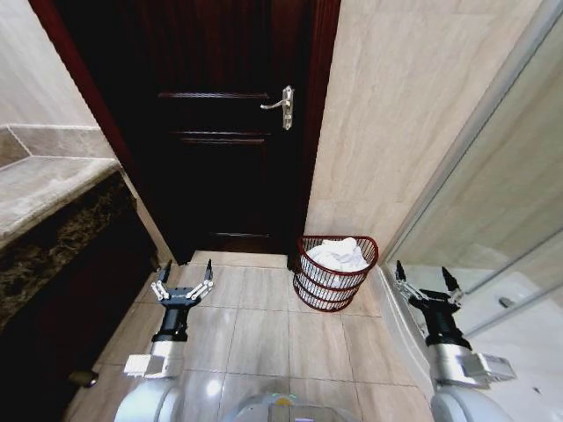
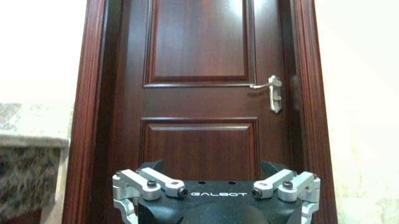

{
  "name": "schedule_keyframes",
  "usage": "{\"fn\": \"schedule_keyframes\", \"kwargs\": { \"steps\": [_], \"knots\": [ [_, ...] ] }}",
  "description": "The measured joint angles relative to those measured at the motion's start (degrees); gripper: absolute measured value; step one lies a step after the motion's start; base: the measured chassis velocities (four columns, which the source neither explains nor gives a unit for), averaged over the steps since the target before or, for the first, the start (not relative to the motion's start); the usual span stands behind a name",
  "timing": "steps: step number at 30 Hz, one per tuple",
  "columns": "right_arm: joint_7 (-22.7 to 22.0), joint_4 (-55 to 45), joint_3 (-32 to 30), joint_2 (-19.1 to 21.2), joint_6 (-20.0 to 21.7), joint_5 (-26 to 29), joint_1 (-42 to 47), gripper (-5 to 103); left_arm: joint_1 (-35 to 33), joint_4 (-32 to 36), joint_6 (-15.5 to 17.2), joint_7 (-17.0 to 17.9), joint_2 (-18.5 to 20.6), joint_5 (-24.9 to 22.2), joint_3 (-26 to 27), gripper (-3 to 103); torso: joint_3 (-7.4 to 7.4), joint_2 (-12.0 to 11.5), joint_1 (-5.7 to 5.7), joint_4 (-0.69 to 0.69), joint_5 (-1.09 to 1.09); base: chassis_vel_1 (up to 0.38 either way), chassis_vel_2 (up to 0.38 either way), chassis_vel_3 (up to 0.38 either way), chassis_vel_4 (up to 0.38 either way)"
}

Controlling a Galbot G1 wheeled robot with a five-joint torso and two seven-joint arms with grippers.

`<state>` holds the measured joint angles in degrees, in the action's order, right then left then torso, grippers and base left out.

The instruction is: Discard the used towel into the hamper.

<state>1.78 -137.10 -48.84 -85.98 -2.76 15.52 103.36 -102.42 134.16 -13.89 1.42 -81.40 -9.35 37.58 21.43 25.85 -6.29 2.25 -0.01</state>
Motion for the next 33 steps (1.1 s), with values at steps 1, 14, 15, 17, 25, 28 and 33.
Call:
{"fn": "schedule_keyframes", "kwargs": {
  "steps": [1,14,15,17,25,28,33],
  "knots": [
    [0.0,0.0,0.0,0.0,0.0,0.0,0.0,100,0.0,0.0,0.0,0.0,0.0,0.0,0.0,100,0.0,0.0,0.0,0.0,0.0,0.0,0.0,0.0,0.0],
    [6.7,0.5,-0.2,0.2,-0.7,2.6,0.3,100,-0.6,0.4,1.9,3.2,-0.5,1.3,4.7,100,1.98,3.1,-1.15,0.0,0.01,0.0,0.0,0.0,0.0],
    [6.7,0.6,-0.1,0.2,-0.7,2.6,0.1,100,-0.7,0.5,2.3,3.6,-0.5,1.3,4.8,100,2.18,3.5,-1.29,0.0,0.01,0.0,0.0,0.0,0.0],
    [6.7,0.6,0.4,0.2,-0.5,2.5,-0.1,100,-0.9,0.5,2.4,3.8,-0.6,1.3,5.0,100,2.59,4.1,-1.53,0.0,0.01,0.0,0.0,0.0,0.0],
    [6.5,0.2,2.4,0.9,1.6,2.5,-1.1,100,-0.4,0.6,2.3,3.3,-0.5,1.5,5.2,100,3.64,5.9,-2.24,0.0,0.01,0.0,0.0,0.0,0.0],
    [6.4,0.2,3.1,0.9,1.9,2.5,-1.5,100,-0.3,0.6,2.3,3.3,-0.4,1.6,5.1,100,4.02,6.5,-2.46,0.0,0.01,0.0,0.0,0.0,0.0],
    [5.9,0.2,4.4,0.9,2.2,2.4,-1.7,100,-0.2,0.6,2.3,3.2,-0.4,1.7,5.1,100,4.76,7.8,-3.03,0.0,0.01,0.0,0.0,0.0,0.0]
  ]
}}
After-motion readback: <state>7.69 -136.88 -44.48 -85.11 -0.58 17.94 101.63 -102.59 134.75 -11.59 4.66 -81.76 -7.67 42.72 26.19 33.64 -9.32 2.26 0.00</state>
